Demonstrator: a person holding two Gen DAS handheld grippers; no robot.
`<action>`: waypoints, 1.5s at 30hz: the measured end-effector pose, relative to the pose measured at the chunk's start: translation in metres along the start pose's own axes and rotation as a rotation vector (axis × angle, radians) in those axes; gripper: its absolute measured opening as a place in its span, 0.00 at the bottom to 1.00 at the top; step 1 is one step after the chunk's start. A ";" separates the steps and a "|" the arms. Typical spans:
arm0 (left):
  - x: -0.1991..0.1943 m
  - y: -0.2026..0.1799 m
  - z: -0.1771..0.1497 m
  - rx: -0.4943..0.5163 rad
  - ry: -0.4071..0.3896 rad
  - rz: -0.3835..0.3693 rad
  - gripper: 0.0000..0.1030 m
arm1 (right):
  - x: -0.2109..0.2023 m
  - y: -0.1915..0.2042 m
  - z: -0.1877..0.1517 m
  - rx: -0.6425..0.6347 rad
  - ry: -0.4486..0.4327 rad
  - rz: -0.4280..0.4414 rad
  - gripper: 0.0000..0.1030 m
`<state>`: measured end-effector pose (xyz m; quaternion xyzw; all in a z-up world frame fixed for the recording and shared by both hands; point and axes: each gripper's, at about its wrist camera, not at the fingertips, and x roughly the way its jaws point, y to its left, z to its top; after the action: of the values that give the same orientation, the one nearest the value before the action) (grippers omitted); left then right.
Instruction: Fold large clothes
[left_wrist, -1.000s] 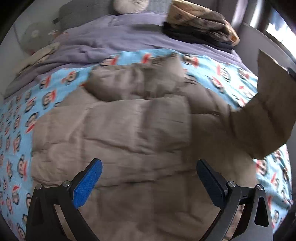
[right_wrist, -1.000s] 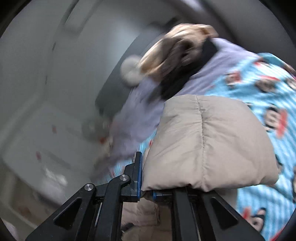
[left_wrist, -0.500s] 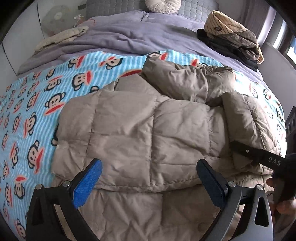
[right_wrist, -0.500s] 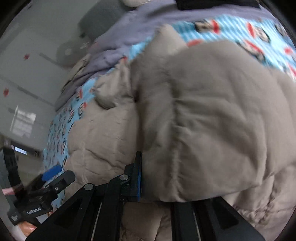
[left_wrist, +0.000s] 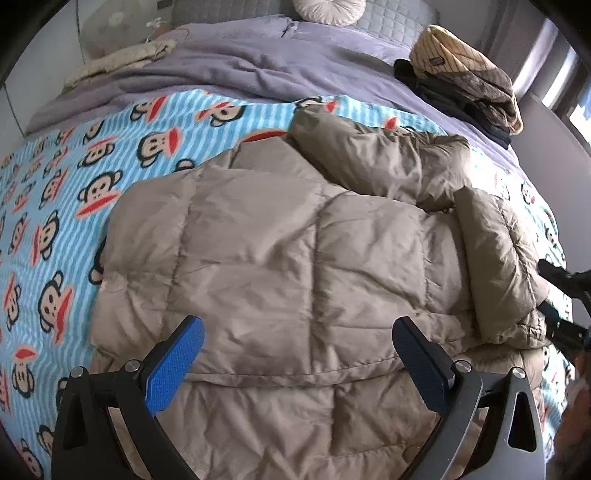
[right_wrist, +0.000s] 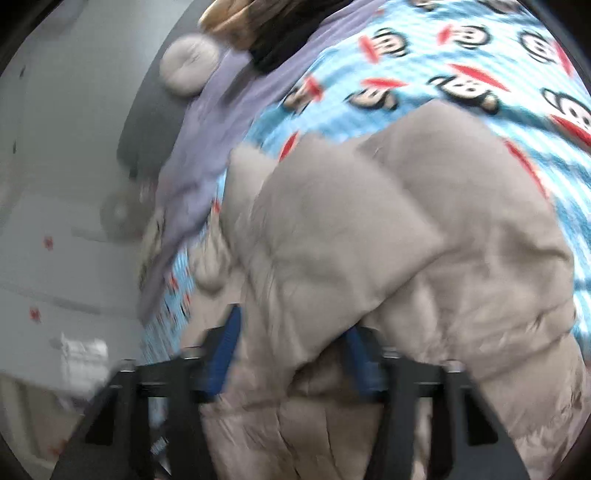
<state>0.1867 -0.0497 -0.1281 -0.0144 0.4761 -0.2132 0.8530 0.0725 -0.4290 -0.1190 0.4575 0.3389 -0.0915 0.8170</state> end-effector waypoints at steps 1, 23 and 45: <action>-0.001 0.005 0.001 -0.009 -0.003 -0.007 0.99 | 0.000 0.003 0.006 -0.003 -0.008 -0.007 0.14; 0.002 0.032 0.029 -0.129 0.088 -0.554 0.99 | 0.044 0.094 -0.081 -0.528 0.352 -0.114 0.75; 0.032 0.036 0.023 -0.127 0.118 -0.340 0.17 | -0.024 -0.060 0.019 0.008 0.102 -0.080 0.07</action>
<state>0.2326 -0.0331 -0.1500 -0.1357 0.5283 -0.3242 0.7729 0.0360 -0.4819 -0.1385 0.4510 0.3978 -0.1020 0.7925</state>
